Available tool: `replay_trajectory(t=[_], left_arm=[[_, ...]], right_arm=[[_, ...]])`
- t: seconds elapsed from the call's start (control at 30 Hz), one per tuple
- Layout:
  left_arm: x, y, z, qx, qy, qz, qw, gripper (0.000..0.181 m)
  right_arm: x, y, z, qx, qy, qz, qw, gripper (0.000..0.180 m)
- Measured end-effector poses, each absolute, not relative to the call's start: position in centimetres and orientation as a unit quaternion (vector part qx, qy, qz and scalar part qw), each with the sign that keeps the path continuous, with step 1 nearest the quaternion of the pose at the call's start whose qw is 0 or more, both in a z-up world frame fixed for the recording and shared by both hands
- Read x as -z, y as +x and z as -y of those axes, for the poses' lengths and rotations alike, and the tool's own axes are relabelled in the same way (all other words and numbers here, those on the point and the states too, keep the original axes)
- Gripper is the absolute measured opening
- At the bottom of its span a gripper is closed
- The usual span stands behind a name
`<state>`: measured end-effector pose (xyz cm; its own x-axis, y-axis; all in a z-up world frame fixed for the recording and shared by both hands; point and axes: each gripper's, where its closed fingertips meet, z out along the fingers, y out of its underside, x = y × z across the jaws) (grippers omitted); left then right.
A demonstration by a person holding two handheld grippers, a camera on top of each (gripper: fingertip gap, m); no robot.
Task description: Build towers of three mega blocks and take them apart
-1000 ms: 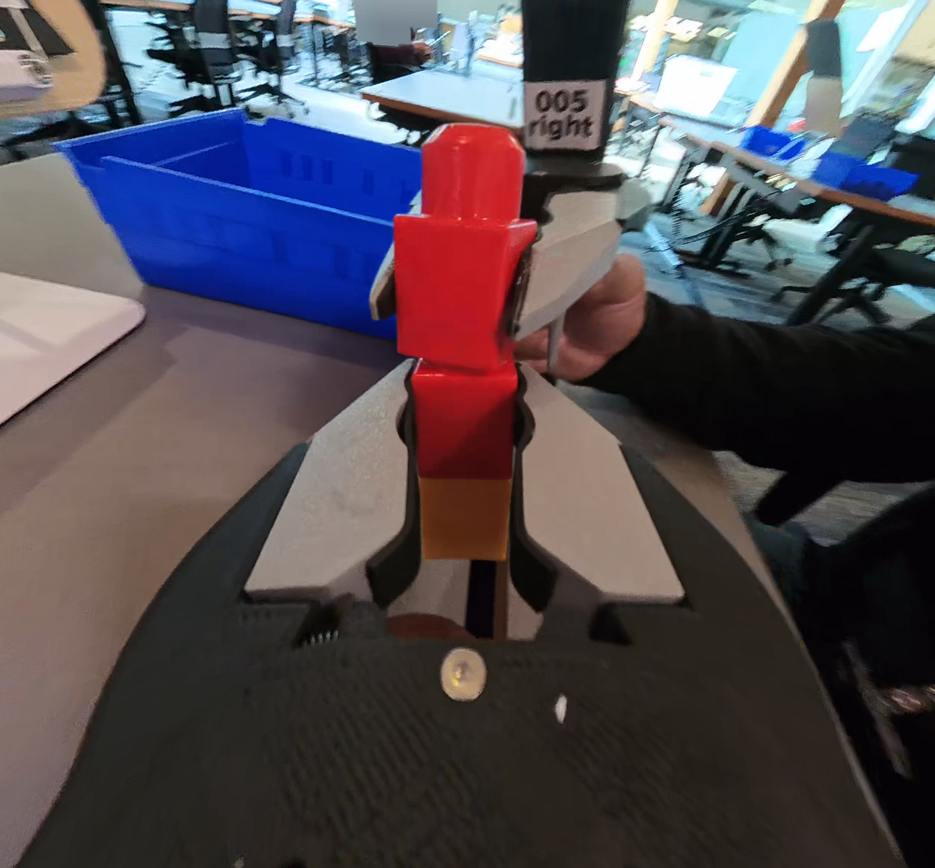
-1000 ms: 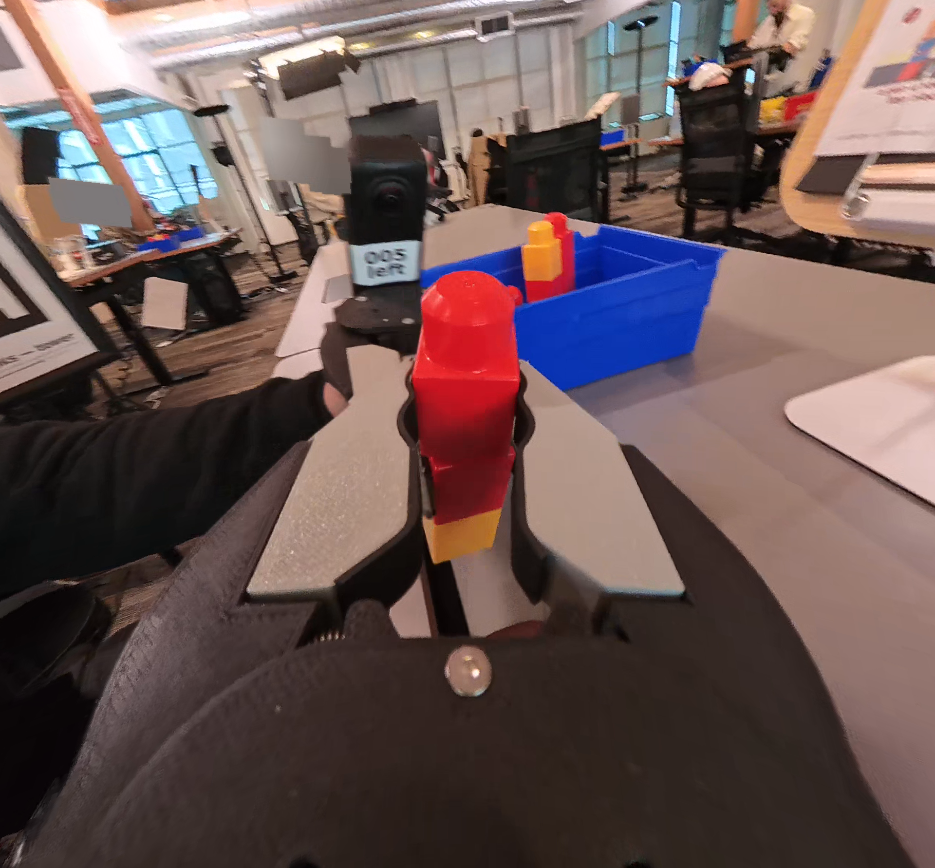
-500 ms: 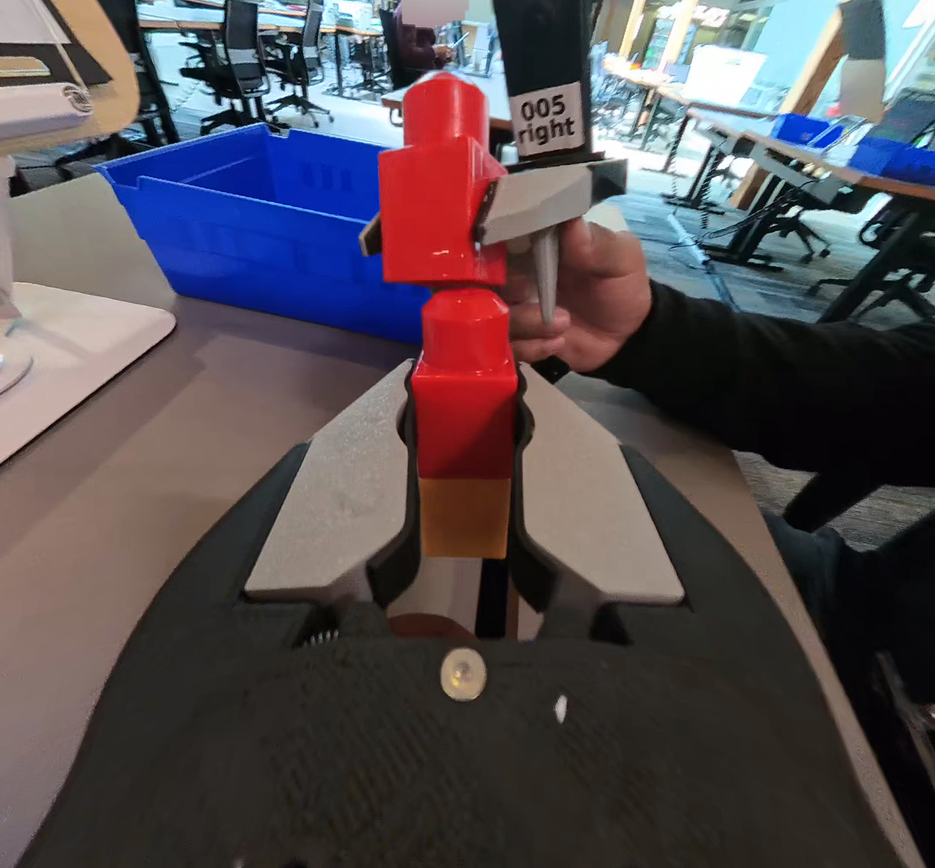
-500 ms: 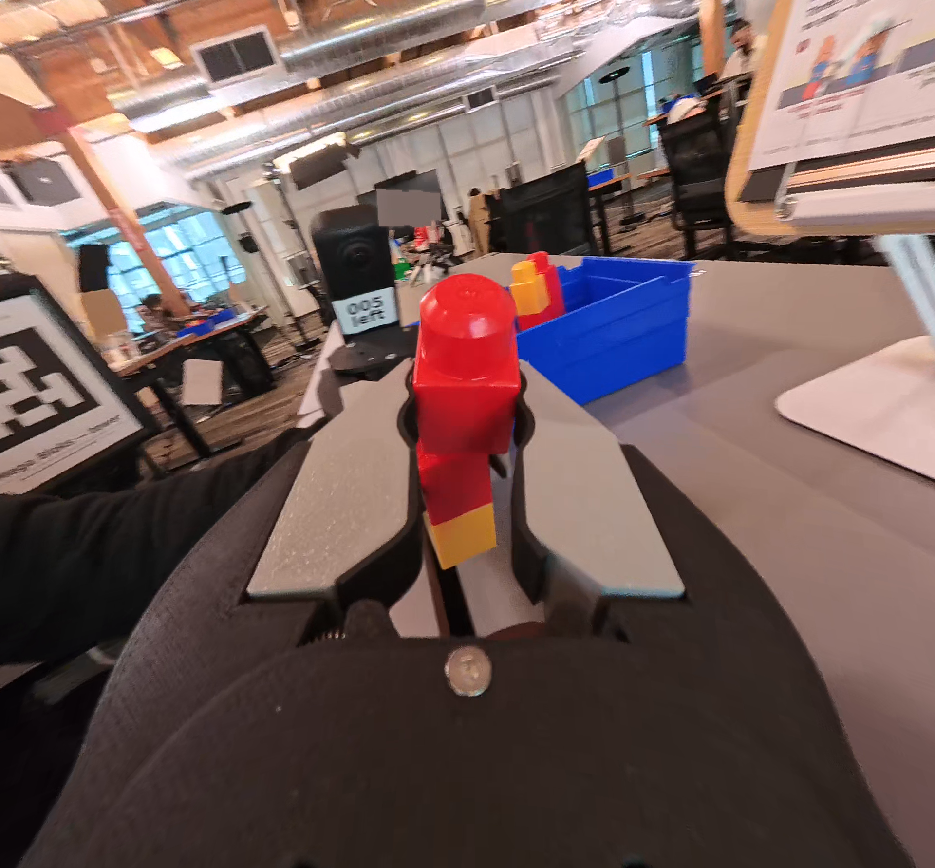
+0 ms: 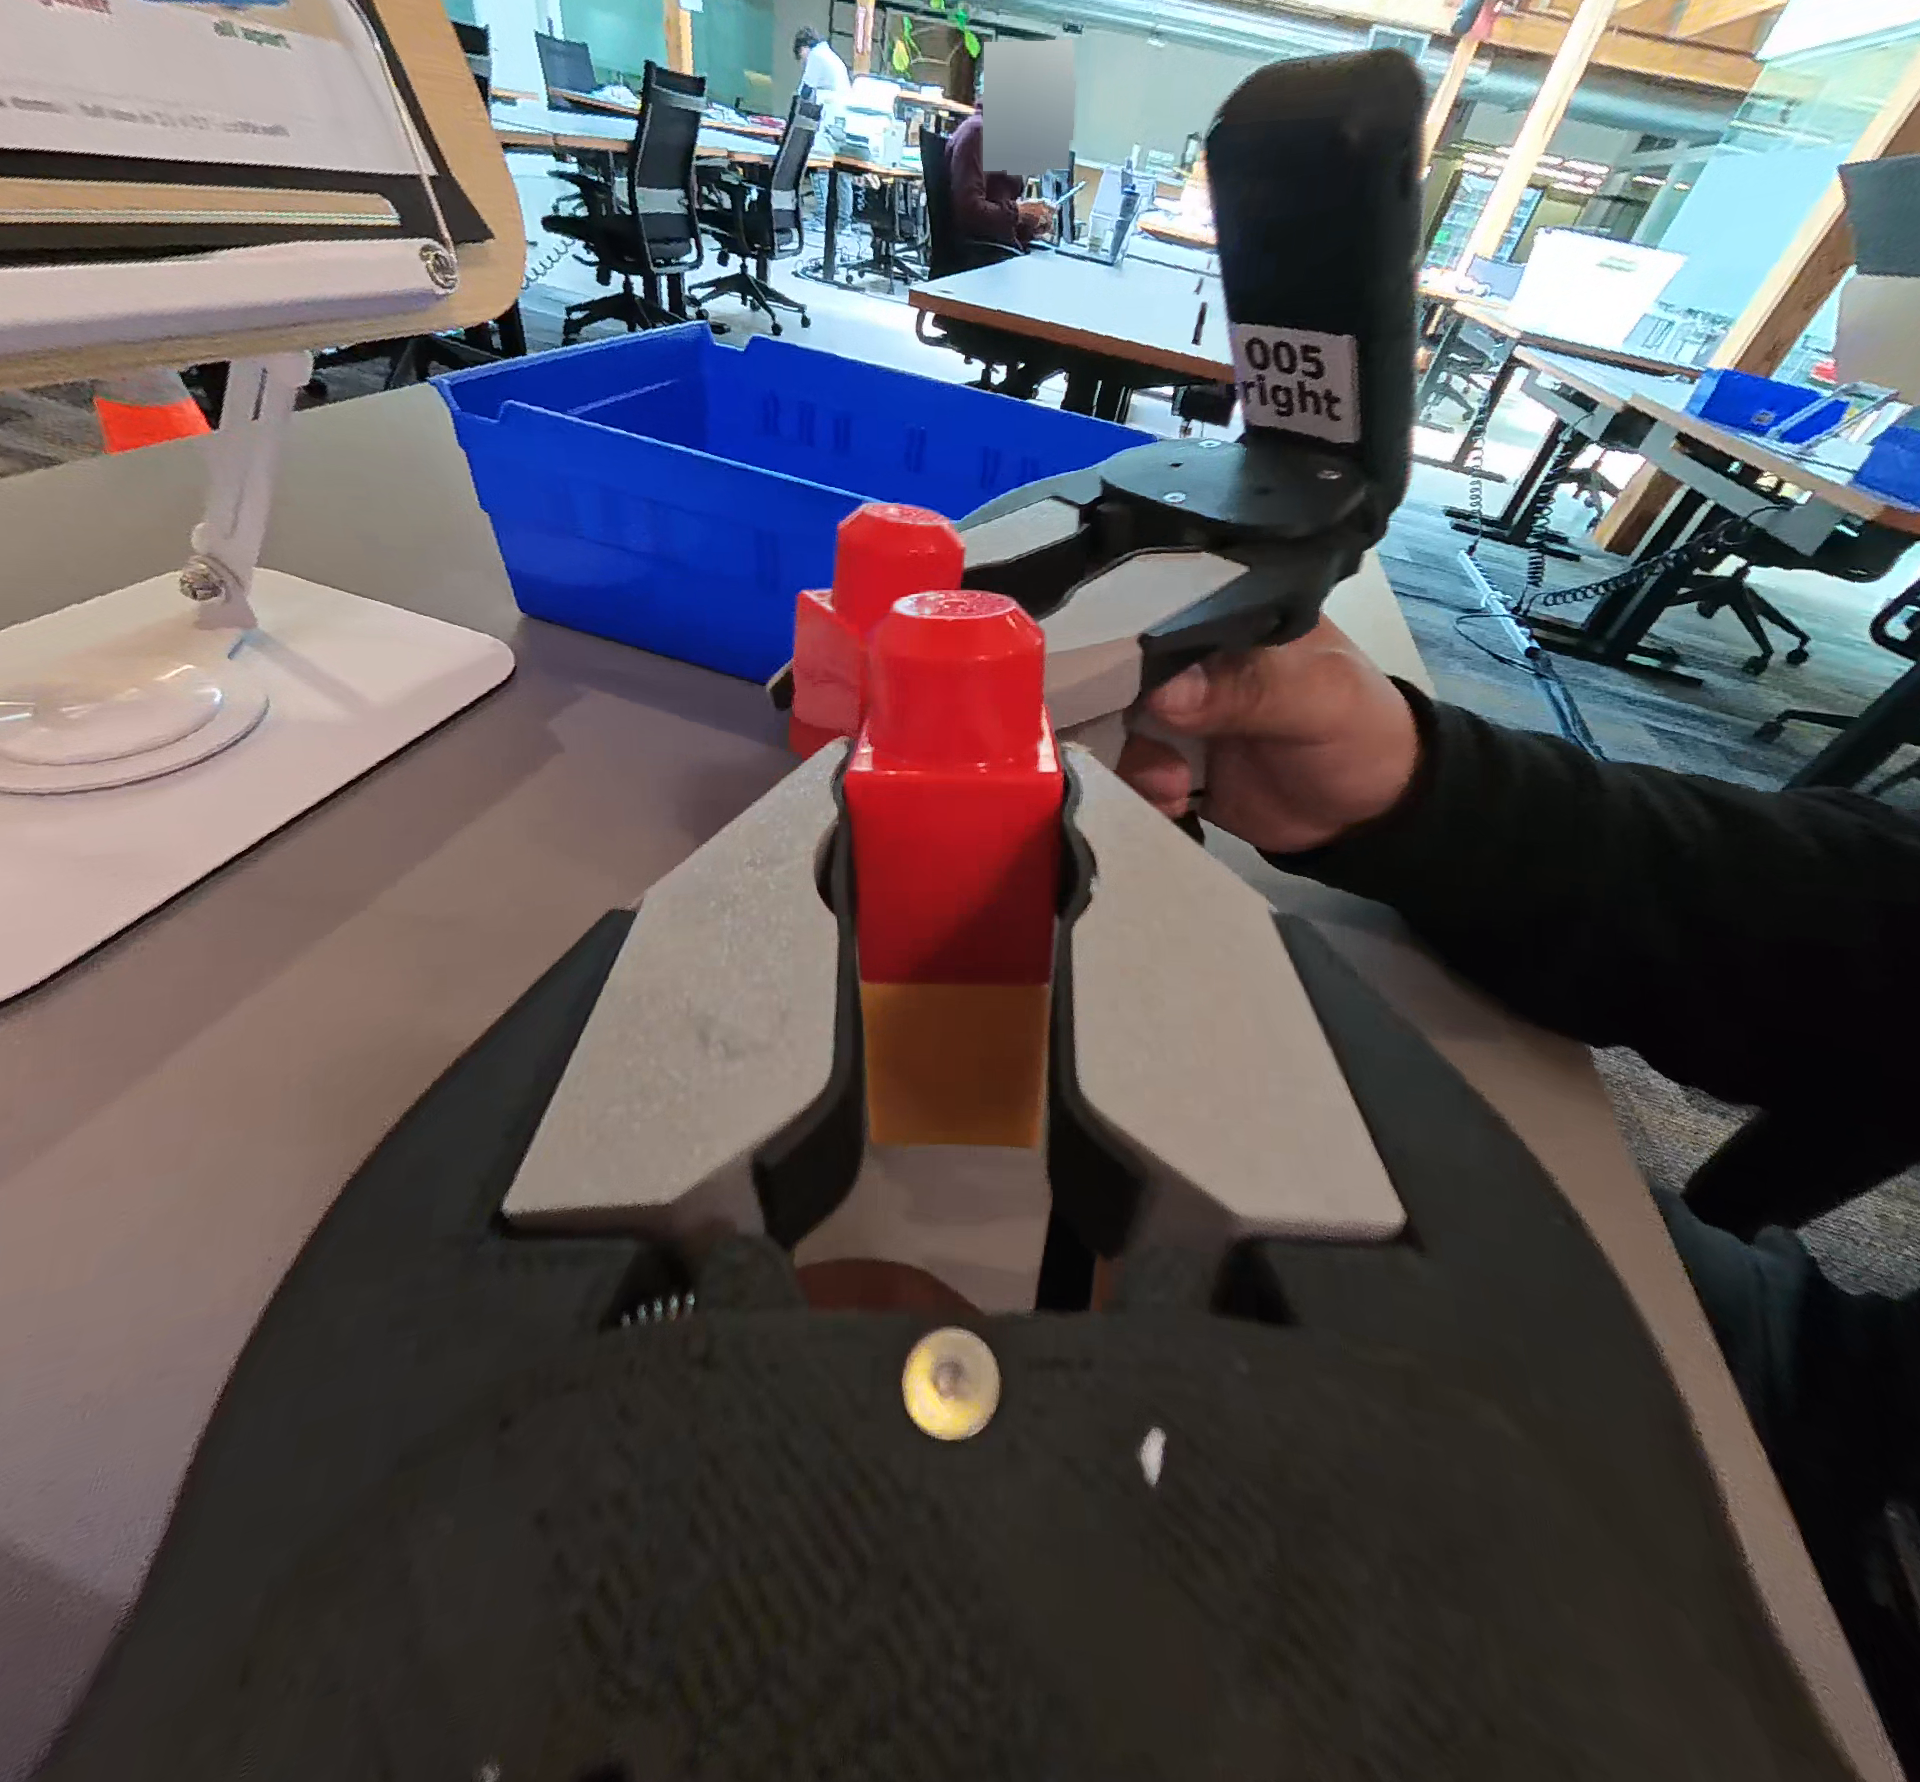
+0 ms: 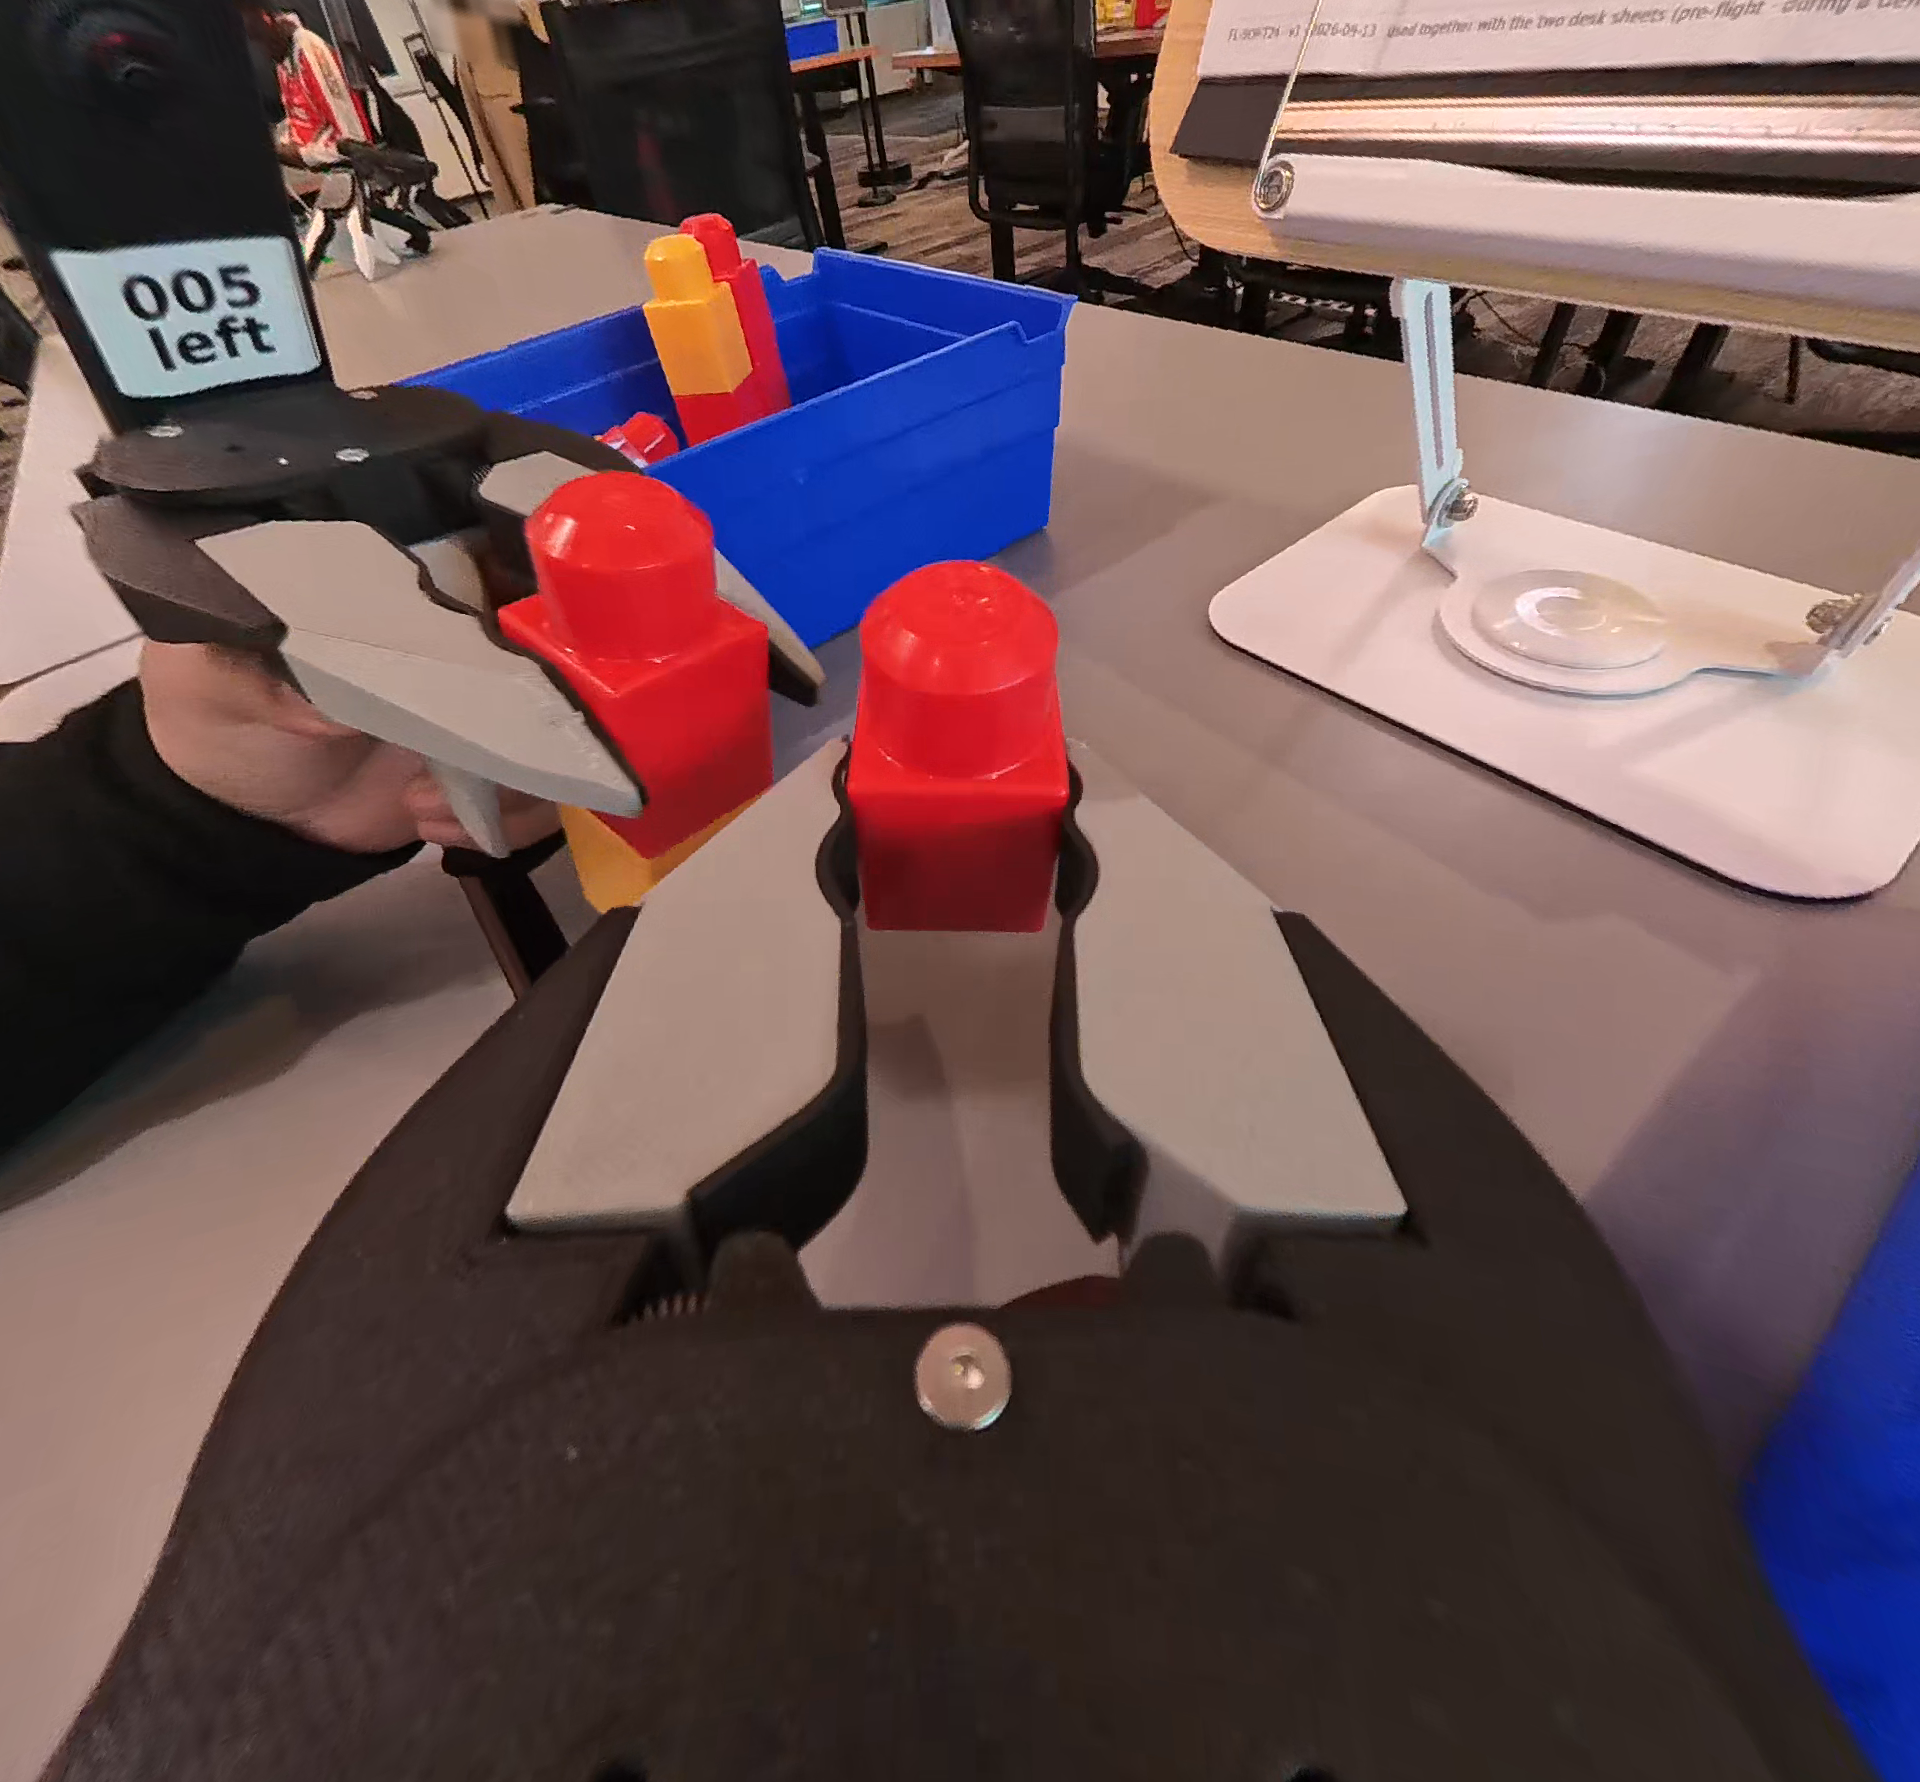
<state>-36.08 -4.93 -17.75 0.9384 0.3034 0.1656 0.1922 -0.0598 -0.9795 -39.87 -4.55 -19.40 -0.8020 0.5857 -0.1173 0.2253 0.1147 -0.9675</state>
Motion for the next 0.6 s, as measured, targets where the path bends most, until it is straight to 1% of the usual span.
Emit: replay_trajectory(t=[0.17, 0.27, 0.33, 0.4, 0.47, 0.5, 0.53, 0.6], left_arm=[[18.1, -36.1, 4.7, -0.041, -0.731, 0.173, 0.658, 0.034], [18.2, -36.3, 4.8, -0.046, -0.732, 0.176, 0.657, 0.033], [18.1, -36.5, 5.0, -0.048, -0.728, 0.182, 0.659, 0.034], [18.0, -36.6, 5.1, -0.046, -0.724, 0.186, 0.663, 0.034], [17.9, -36.9, 5.3, -0.048, -0.720, 0.193, 0.665, 0.034], [17.9, -36.9, 5.4, -0.046, -0.718, 0.195, 0.667, 0.034], [17.8, -37.0, 5.4, -0.043, -0.716, 0.197, 0.669, 0.034], [17.9, -37.1, 5.4, -0.043, -0.714, 0.201, 0.669, 0.034]], right_arm=[[18.7, -39.9, 4.3, -0.611, -0.274, 0.724, 0.164, 0.032], [17.0, -39.6, 3.6, -0.632, -0.263, 0.702, 0.197, 0.032], [13.7, -38.7, 2.5, -0.667, -0.234, 0.659, 0.257, 0.032], [10.2, -37.8, -0.4, -0.679, -0.221, 0.597, 0.367, 0.032], [8.0, -37.5, -4.9, -0.648, -0.249, 0.537, 0.479, 0.032], [7.6, -37.7, -7.3, -0.626, -0.273, 0.515, 0.517, 0.032], [7.7, -38.1, -9.4, -0.604, -0.300, 0.505, 0.538, 0.032], [9.5, -40.0, -12.9, -0.563, -0.368, 0.513, 0.533, 0.032]])
